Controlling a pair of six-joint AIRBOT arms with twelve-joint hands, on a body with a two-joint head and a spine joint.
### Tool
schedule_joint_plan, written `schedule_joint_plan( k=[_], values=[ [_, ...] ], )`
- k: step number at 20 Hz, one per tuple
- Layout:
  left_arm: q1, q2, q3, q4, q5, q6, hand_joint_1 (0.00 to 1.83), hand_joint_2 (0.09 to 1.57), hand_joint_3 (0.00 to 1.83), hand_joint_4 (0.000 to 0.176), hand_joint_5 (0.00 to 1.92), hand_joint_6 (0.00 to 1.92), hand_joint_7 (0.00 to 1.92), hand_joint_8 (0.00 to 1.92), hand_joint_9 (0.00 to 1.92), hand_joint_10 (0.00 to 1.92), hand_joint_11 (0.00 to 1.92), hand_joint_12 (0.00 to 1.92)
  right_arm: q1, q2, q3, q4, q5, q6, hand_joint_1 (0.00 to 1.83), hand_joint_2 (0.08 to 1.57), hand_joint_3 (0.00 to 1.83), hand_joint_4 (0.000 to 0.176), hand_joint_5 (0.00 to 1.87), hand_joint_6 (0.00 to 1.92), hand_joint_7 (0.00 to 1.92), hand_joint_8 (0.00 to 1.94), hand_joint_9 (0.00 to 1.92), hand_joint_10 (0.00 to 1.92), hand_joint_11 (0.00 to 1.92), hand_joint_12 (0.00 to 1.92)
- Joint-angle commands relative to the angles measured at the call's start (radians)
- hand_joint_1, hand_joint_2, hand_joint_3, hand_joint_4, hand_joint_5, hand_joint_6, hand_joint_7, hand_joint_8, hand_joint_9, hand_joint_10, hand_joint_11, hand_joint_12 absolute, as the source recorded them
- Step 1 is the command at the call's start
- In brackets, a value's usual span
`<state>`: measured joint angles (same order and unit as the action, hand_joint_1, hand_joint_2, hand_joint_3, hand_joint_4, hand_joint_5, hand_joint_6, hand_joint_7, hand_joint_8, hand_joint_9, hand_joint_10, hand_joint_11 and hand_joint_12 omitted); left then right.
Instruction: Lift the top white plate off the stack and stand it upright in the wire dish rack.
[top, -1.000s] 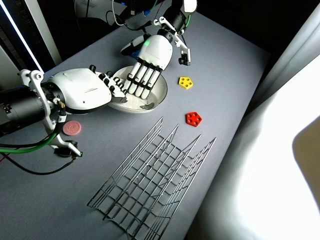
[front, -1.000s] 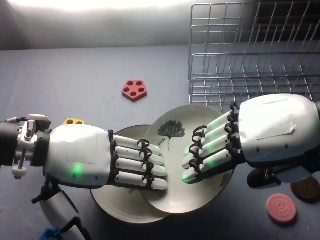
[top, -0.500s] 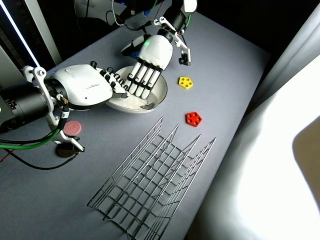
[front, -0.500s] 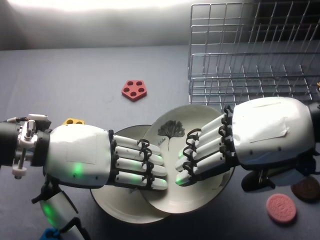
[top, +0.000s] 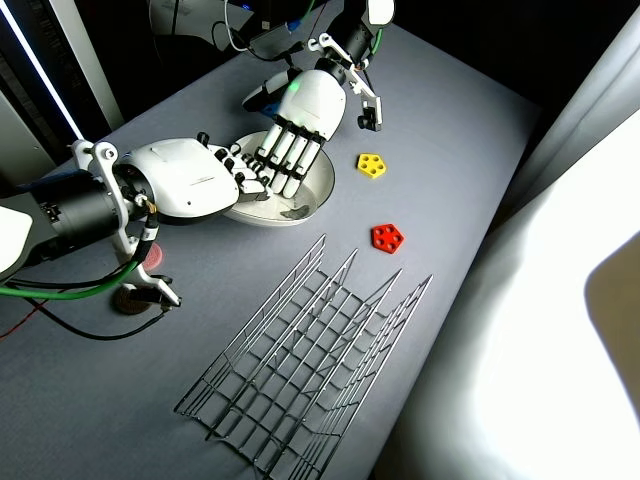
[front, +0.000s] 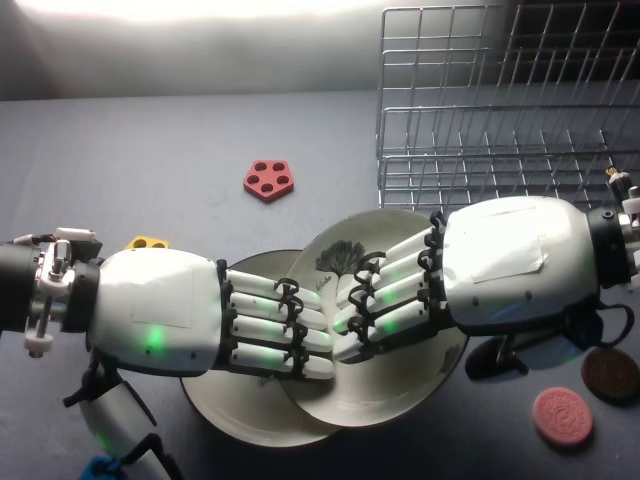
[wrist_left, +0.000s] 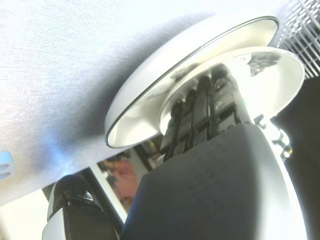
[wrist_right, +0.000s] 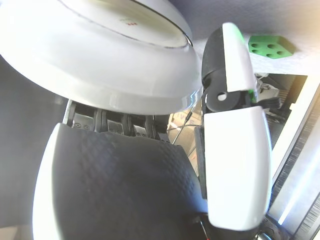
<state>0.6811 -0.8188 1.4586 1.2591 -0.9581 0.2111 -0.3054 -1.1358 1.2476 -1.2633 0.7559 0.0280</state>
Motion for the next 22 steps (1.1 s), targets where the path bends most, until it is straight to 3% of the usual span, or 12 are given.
schedule_joint_plan(
  k=[1, 6, 10, 11, 12, 13, 14, 15, 16, 19, 22],
  values=[
    [-0.011, -0.001, 0.001, -0.046, -0.037, -0.001, 0.1, 0.84, 0.0, 0.0, 0.0, 0.0, 0.0, 0.0, 0.0, 0.0, 0.02, 0.01, 0.002, 0.005, 0.007, 0.066, 0.057, 0.0, 1.41, 1.07, 0.01, 0.0, 0.35, 0.01, 0.3, 0.01, 0.31, 0.02, 0.33, 0.12],
    [-0.011, -0.001, 0.001, -0.046, -0.037, -0.003, 0.11, 0.84, 0.0, 0.0, 0.0, 0.0, 0.0, 0.0, 0.0, 0.0, 0.02, 0.01, 0.007, -0.004, 0.021, 0.066, 0.057, 0.0, 1.59, 1.05, 0.0, 0.0, 0.51, 0.01, 0.5, 0.0, 0.63, 0.01, 0.58, 0.21],
    [-0.011, -0.002, 0.002, -0.046, -0.037, -0.003, 0.12, 0.83, 0.0, 0.0, 0.0, 0.0, 0.0, 0.0, 0.0, 0.0, 0.0, 0.0, 0.013, -0.004, 0.017, 0.064, 0.058, 0.0, 1.63, 1.11, 0.01, 0.0, 0.55, 0.01, 0.51, 0.01, 0.59, 0.01, 0.62, 0.21],
    [-0.011, -0.002, 0.002, -0.046, -0.037, -0.003, 0.12, 0.83, 0.0, 0.0, 0.0, 0.0, 0.0, 0.0, 0.0, 0.0, 0.01, 0.0, 0.016, -0.004, 0.014, 0.062, 0.059, 0.0, 1.79, 1.02, 0.06, 0.0, 0.66, 0.02, 0.65, 0.02, 0.73, 0.03, 0.73, 1.17],
    [-0.011, -0.002, 0.003, -0.046, -0.037, -0.003, 0.13, 0.83, 0.0, 0.0, 0.0, 0.0, 0.0, 0.0, 0.0, 0.0, 0.02, 0.01, 0.017, -0.004, 0.011, 0.062, 0.06, 0.0, 1.76, 0.98, 0.06, 0.0, 0.87, 0.01, 0.94, 0.02, 0.91, 0.73, 0.92, 1.35],
    [-0.011, -0.002, 0.003, -0.047, -0.037, -0.003, 0.14, 0.83, 0.0, 0.0, 0.0, 0.0, 0.0, 0.0, 0.0, 0.0, 0.03, 0.01, 0.018, -0.004, 0.005, 0.06, 0.061, 0.0, 1.55, 1.07, 0.0, 0.0, 0.86, 0.86, 1.02, 0.47, 1.04, 0.82, 1.01, 1.35],
    [-0.011, -0.002, 0.003, -0.047, -0.037, -0.003, 0.14, 0.83, 0.0, 0.0, 0.0, 0.0, 0.0, 0.0, 0.0, 0.0, 0.03, 0.01, 0.018, -0.003, 0.003, 0.059, 0.062, 0.0, 1.55, 1.07, 0.0, 0.0, 0.86, 0.86, 1.02, 0.47, 1.04, 0.82, 1.01, 1.35],
    [-0.011, -0.002, 0.003, -0.047, -0.037, -0.003, 0.14, 0.83, 0.0, 0.0, 0.0, 0.0, 0.0, 0.0, 0.0, 0.0, 0.02, 0.01, 0.018, -0.003, -0.001, 0.059, 0.063, 0.0, 1.5, 1.08, 0.0, 0.0, 0.89, 0.99, 0.98, 0.65, 1.06, 0.84, 1.01, 1.38],
    [-0.011, -0.002, 0.003, -0.047, -0.037, -0.003, 0.12, 0.83, 0.0, 0.0, 0.0, 0.0, 0.0, 0.0, 0.0, 0.0, 0.02, 0.01, 0.018, -0.003, -0.004, 0.058, 0.064, 0.0, 1.49, 1.08, 0.0, 0.0, 0.92, 1.01, 0.95, 0.72, 1.06, 0.85, 1.01, 1.37],
    [-0.011, -0.002, 0.004, -0.051, -0.037, -0.003, 0.12, 0.83, 0.0, 0.0, 0.0, 0.0, 0.0, 0.0, 0.0, 0.0, 0.01, 0.01, 0.018, -0.003, -0.009, 0.055, 0.066, 0.0, 1.49, 1.08, 0.0, 0.0, 0.95, 1.03, 0.96, 0.73, 1.04, 0.84, 0.94, 1.41],
    [-0.019, 0.003, 0.015, -0.081, -0.044, -0.005, 0.13, 0.84, 0.0, 0.0, 0.0, 0.0, 0.0, 0.0, 0.0, 0.0, 0.03, 0.01, 0.023, -0.002, -0.016, 0.051, 0.083, 0.0, 1.5, 1.06, 0.0, 0.0, 0.98, 0.94, 1.03, 0.64, 1.14, 0.71, 0.98, 1.36]
  ],
)
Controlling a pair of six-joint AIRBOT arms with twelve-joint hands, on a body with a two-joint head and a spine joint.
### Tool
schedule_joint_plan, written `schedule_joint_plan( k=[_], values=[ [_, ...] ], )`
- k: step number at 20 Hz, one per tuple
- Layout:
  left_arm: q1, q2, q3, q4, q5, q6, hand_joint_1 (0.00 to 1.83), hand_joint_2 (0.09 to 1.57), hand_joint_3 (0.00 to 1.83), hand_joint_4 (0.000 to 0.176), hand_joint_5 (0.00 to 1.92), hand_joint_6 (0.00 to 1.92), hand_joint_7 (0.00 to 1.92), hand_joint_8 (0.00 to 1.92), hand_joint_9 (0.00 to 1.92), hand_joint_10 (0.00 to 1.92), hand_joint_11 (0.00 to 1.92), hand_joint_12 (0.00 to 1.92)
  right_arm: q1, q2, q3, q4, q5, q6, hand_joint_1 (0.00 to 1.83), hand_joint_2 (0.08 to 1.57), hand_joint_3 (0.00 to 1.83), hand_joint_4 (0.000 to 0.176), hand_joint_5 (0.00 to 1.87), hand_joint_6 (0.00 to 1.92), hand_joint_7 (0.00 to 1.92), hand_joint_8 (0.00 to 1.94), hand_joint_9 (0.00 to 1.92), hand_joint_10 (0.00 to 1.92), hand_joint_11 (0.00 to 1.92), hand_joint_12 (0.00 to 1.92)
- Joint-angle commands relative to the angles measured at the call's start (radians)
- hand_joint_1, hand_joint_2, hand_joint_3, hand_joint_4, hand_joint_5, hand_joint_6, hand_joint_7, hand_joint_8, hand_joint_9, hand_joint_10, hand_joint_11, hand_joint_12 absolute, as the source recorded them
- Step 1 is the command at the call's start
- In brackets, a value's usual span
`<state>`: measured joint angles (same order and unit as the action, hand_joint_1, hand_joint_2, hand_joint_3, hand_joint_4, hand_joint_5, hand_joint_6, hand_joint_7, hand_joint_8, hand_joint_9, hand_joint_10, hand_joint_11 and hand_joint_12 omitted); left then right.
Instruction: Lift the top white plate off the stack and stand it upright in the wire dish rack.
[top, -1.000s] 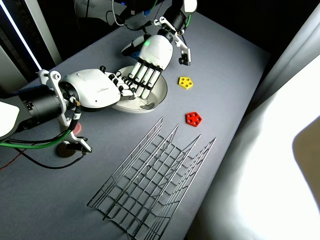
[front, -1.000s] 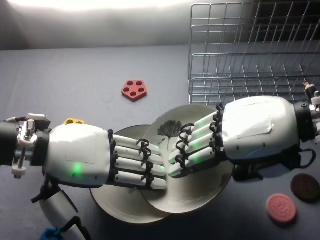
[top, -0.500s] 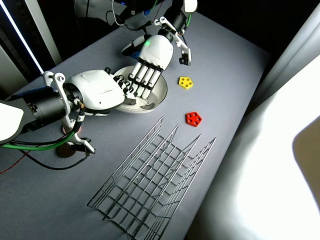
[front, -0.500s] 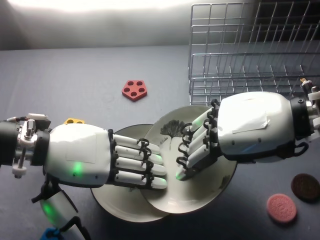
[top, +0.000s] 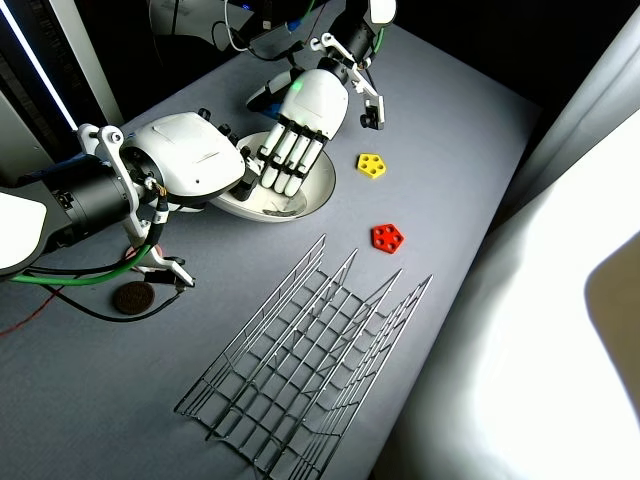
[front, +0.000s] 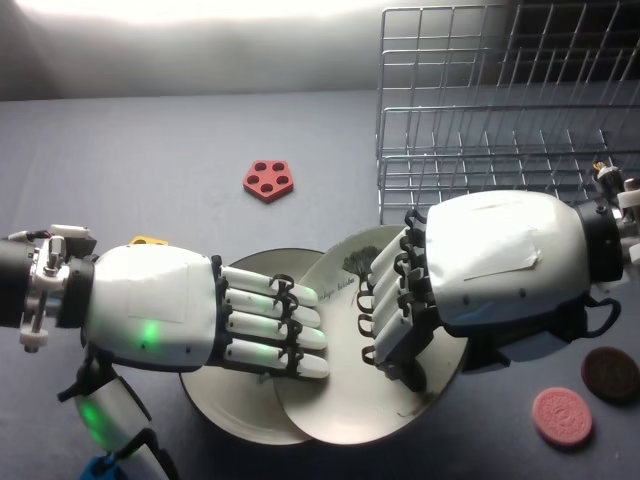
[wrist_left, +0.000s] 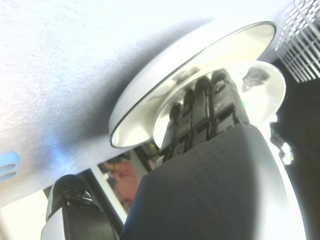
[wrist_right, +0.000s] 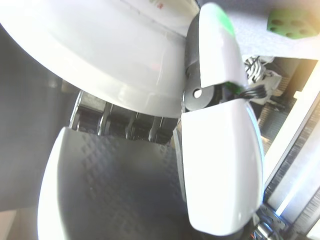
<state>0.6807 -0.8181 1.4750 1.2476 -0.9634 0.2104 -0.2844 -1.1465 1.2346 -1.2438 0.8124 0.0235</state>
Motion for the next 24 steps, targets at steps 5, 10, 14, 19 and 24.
schedule_joint_plan(
  k=[5, 10, 14, 19, 24],
  values=[
    [-0.085, 0.018, 0.032, -0.086, -0.075, -0.019, 0.11, 0.84, 0.0, 0.0, 0.0, 0.0, 0.0, 0.0, 0.0, 0.0, 0.01, 0.0, 0.031, 0.008, -0.007, 0.023, 0.035, 0.006, 1.48, 1.16, 0.0, 0.0, 0.74, 1.33, 0.84, 0.94, 0.84, 1.04, 0.76, 1.59],
    [-0.141, 0.037, 0.089, -0.087, -0.11, -0.05, 0.1, 0.84, 0.0, 0.0, 0.0, 0.0, 0.0, 0.0, 0.0, 0.0, 0.02, 0.01, 0.072, 0.008, -0.001, 0.016, 0.067, 0.03, 1.48, 1.17, 0.0, 0.0, 0.72, 1.34, 0.81, 0.96, 0.83, 1.08, 0.76, 1.61],
    [-0.141, 0.057, 0.137, -0.087, -0.13, -0.053, 0.11, 0.84, 0.0, 0.0, 0.0, 0.0, 0.0, 0.0, 0.0, 0.0, 0.01, 0.01, 0.109, 0.008, 0.0, 0.015, 0.084, 0.093, 1.49, 1.07, 0.0, 0.0, 0.92, 1.1, 1.06, 0.61, 1.05, 0.78, 0.96, 1.36],
    [-0.14, 0.079, 0.195, -0.062, -0.166, -0.066, 0.12, 0.84, 0.0, 0.0, 0.0, 0.0, 0.0, 0.0, 0.0, 0.0, 0.01, 0.0, 0.147, 0.008, 0.004, 0.016, 0.119, 0.114, 1.49, 1.07, 0.0, 0.0, 0.94, 1.06, 1.06, 0.59, 1.06, 0.76, 0.98, 1.33],
    [-0.122, 0.124, 0.206, -0.03, -0.219, -0.065, 0.09, 0.85, 0.0, 0.0, 0.0, 0.0, 0.0, 0.0, 0.0, 0.0, 0.01, 0.01, 0.181, 0.008, 0.004, 0.024, 0.154, 0.125, 1.49, 1.06, 0.0, 0.0, 0.93, 1.09, 1.04, 0.61, 1.08, 0.73, 1.01, 1.31]
  ],
)
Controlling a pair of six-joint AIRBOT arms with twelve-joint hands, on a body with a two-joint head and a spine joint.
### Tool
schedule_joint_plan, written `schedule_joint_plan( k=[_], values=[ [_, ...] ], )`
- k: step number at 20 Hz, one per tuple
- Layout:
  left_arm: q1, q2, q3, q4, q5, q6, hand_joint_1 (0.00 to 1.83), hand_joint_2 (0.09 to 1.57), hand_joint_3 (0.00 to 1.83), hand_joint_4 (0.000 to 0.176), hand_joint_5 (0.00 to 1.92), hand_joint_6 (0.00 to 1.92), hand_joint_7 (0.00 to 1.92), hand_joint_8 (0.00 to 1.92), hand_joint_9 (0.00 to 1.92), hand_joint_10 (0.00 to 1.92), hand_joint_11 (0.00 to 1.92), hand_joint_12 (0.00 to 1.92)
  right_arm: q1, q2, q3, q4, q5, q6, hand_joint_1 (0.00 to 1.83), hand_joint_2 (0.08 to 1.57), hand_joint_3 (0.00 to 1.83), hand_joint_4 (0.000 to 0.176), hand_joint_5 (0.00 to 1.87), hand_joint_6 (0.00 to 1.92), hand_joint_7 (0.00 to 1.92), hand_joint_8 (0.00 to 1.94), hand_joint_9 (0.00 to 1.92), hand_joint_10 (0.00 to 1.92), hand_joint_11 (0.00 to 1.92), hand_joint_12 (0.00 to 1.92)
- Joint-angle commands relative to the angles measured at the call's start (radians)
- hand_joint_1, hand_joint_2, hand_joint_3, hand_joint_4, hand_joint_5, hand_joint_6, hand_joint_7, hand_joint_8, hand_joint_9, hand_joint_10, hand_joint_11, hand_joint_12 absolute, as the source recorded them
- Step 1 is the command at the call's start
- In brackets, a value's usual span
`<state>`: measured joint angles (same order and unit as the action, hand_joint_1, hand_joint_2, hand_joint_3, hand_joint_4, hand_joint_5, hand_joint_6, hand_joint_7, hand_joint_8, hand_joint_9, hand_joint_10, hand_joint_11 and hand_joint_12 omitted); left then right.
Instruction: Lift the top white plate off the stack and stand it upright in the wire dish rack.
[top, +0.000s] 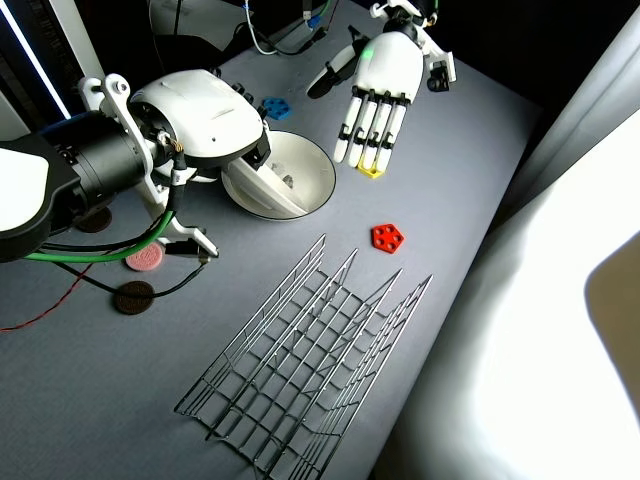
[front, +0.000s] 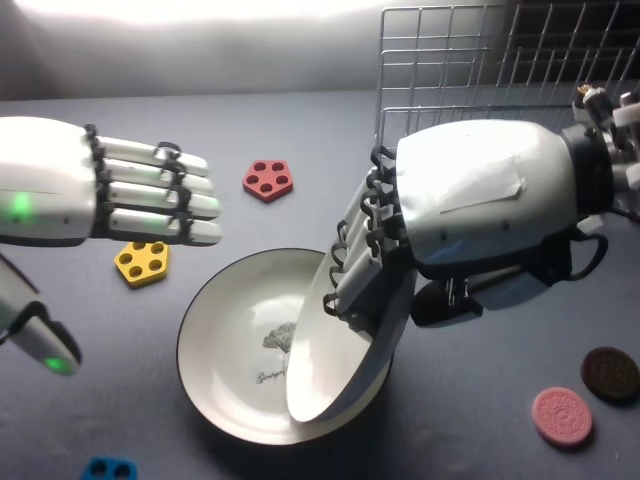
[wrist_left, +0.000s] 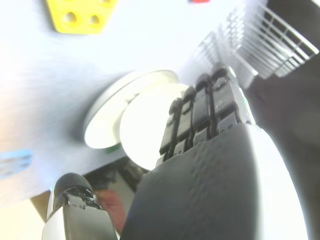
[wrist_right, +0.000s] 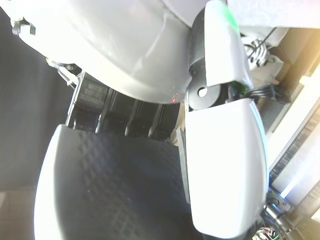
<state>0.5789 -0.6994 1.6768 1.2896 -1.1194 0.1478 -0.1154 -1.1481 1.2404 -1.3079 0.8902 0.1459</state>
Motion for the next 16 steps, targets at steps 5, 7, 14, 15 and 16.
schedule_joint_plan(
  k=[5, 7, 14, 15, 16],
  values=[
    [0.006, 0.042, 0.019, -0.059, -0.091, 0.005, 0.1, 0.84, 0.0, 0.0, 0.0, 0.0, 0.0, 0.0, 0.0, 0.0, 0.04, 0.02, 0.058, 0.007, -0.005, 0.092, 0.077, 0.002, 1.49, 1.06, 0.0, 0.0, 0.94, 1.07, 1.03, 0.62, 1.11, 0.68, 1.05, 1.24],
    [0.018, 0.048, 0.045, -0.062, -0.102, 0.011, 0.1, 0.84, 0.0, 0.0, 0.01, 0.0, 0.01, 0.0, 0.0, 0.0, 0.05, 0.02, 0.068, 0.007, 0.0, 0.098, 0.077, 0.002, 1.49, 1.06, 0.0, 0.0, 0.94, 1.08, 1.02, 0.63, 1.08, 0.73, 1.02, 1.29],
    [0.025, 0.05, 0.098, -0.065, -0.092, 0.095, 0.12, 0.84, 0.0, 0.0, 0.0, 0.0, 0.0, 0.0, 0.0, 0.0, 0.04, 0.02, 0.117, 0.005, 0.018, 0.121, 0.078, 0.002, 1.49, 1.07, 0.0, 0.0, 0.92, 1.1, 1.02, 0.66, 1.05, 0.77, 1.0, 1.3],
    [0.026, 0.05, 0.098, -0.065, -0.091, 0.117, 0.11, 0.84, 0.0, 0.0, 0.0, 0.0, 0.0, 0.0, 0.0, 0.0, 0.04, 0.02, 0.126, 0.005, 0.019, 0.135, 0.078, 0.002, 1.49, 1.07, 0.0, 0.0, 0.93, 1.09, 1.03, 0.65, 1.05, 0.77, 1.0, 1.3],
    [0.028, 0.051, 0.098, -0.065, -0.087, 0.145, 0.11, 0.84, 0.0, 0.0, 0.0, 0.0, 0.0, 0.0, 0.0, 0.0, 0.03, 0.01, 0.134, 0.005, 0.02, 0.151, 0.078, 0.001, 1.49, 1.06, 0.0, 0.0, 0.94, 1.08, 1.04, 0.62, 1.07, 0.75, 1.03, 1.27]
  ],
)
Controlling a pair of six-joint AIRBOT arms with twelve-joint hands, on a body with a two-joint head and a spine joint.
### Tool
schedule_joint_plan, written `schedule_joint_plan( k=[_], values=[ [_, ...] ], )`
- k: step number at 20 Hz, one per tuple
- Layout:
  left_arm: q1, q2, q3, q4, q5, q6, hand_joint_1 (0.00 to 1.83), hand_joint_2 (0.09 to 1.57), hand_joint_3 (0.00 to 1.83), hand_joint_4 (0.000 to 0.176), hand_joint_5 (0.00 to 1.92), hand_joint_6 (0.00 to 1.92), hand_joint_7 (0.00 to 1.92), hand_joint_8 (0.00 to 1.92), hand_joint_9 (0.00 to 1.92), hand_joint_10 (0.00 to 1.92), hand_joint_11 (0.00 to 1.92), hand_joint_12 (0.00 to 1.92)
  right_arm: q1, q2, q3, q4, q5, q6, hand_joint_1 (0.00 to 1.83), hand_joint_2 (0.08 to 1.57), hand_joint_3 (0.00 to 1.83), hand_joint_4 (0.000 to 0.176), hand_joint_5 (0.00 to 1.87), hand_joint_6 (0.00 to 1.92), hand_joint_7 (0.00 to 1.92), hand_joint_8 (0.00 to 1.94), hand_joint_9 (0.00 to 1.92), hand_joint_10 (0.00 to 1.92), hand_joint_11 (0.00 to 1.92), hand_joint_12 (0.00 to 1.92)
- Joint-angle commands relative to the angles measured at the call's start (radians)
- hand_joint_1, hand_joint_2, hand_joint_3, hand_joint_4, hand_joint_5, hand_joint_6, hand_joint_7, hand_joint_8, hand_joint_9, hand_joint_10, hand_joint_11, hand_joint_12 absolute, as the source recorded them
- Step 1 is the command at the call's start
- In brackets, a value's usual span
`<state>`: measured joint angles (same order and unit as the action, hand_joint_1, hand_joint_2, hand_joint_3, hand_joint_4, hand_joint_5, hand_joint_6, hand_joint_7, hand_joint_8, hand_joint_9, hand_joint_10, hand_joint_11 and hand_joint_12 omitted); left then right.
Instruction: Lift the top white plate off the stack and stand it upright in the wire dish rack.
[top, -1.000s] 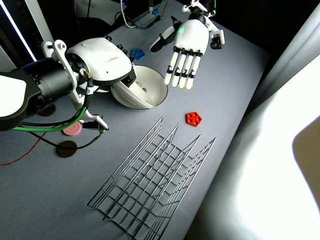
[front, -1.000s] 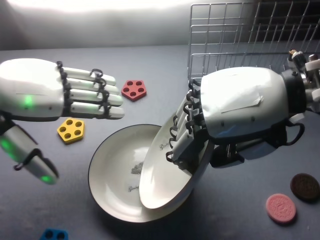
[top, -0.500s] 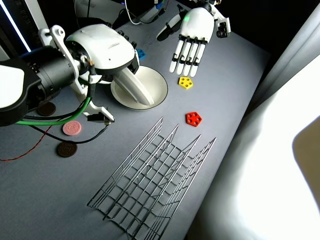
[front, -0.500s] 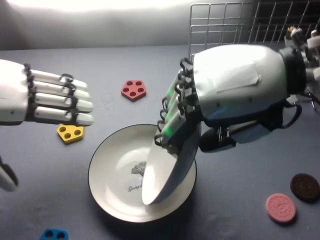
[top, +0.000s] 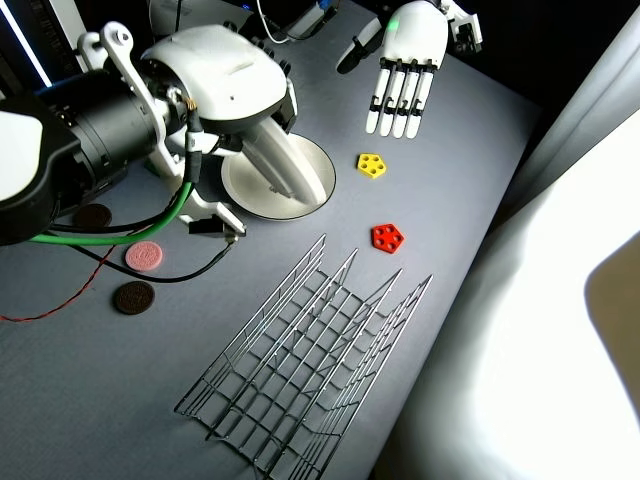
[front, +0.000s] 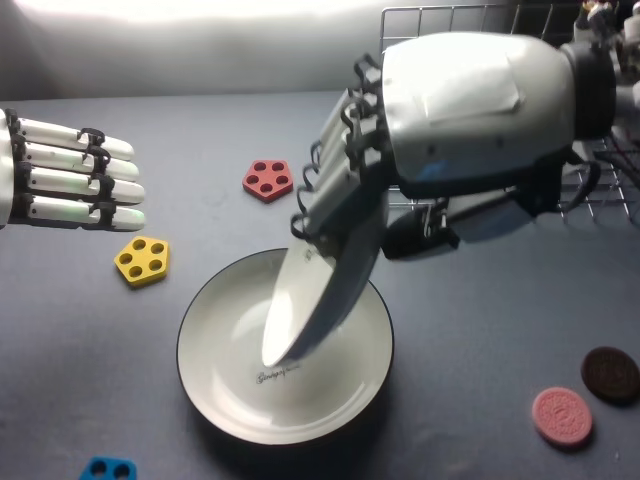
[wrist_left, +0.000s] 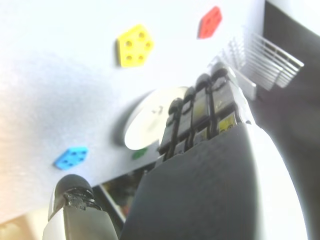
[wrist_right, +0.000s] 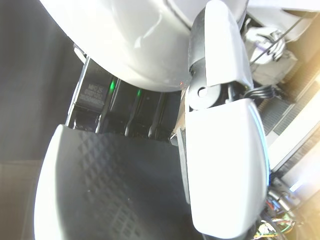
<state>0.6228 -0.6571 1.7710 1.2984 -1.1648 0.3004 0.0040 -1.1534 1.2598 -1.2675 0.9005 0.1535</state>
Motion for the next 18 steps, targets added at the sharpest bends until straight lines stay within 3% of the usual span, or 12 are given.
schedule_joint_plan(
  k=[1, 4, 9, 14, 16, 18],
  values=[
    [-0.012, 0.011, 0.003, -0.074, -0.035, 0.041, 0.11, 0.84, 0.0, 0.0, 0.0, 0.0, 0.0, 0.0, 0.0, 0.0, 0.03, 0.02, 0.023, 0.01, 0.001, 0.126, 0.067, -0.007, 1.49, 1.07, 0.0, 0.0, 0.94, 1.08, 1.04, 0.62, 1.05, 0.77, 1.02, 1.28],
    [0.001, 0.02, 0.003, -0.075, -0.023, 0.113, 0.09, 0.85, 0.0, 0.0, 0.0, 0.0, 0.0, 0.0, 0.0, 0.0, 0.02, 0.01, 0.037, 0.01, 0.005, 0.187, 0.06, -0.031, 1.5, 1.05, 0.0, 0.0, 0.95, 1.05, 1.12, 0.48, 1.09, 0.71, 1.0, 1.3],
    [0.018, 0.033, 0.003, -0.075, -0.038, 0.146, 0.12, 0.85, 0.0, 0.0, 0.0, 0.0, 0.0, 0.0, 0.0, 0.0, 0.02, 0.01, 0.038, 0.01, 0.018, 0.316, 0.03, -0.054, 1.49, 1.07, 0.0, 0.0, 0.93, 1.06, 1.08, 0.56, 1.06, 0.78, 0.96, 1.36],
    [0.06, 0.04, -0.003, -0.14, -0.07, 0.198, 0.09, 0.85, 0.0, 0.0, 0.0, 0.0, 0.0, 0.0, 0.0, 0.0, 0.05, 0.02, 0.038, 0.01, 0.017, 0.474, -0.022, -0.054, 1.5, 1.02, 0.0, 0.0, 0.99, 0.83, 1.22, 0.37, 1.28, 0.44, 1.02, 1.31],
    [0.06, 0.042, -0.001, -0.14, -0.077, 0.212, 0.1, 0.85, 0.0, 0.0, 0.0, 0.0, 0.0, 0.0, 0.0, 0.0, 0.02, 0.01, 0.038, 0.01, 0.01, 0.528, -0.04, -0.054, 1.5, 1.02, 0.0, 0.0, 1.0, 0.84, 1.26, 0.27, 1.29, 0.43, 1.03, 1.29],
    [0.06, 0.043, 0.0, -0.14, -0.076, 0.218, 0.11, 0.85, 0.0, 0.0, 0.0, 0.0, 0.0, 0.0, 0.0, 0.0, 0.02, 0.01, 0.038, 0.01, 0.008, 0.587, -0.055, -0.053, 1.5, 1.04, 0.0, 0.0, 0.96, 0.99, 1.16, 0.42, 1.2, 0.54, 1.0, 1.31]
  ],
)
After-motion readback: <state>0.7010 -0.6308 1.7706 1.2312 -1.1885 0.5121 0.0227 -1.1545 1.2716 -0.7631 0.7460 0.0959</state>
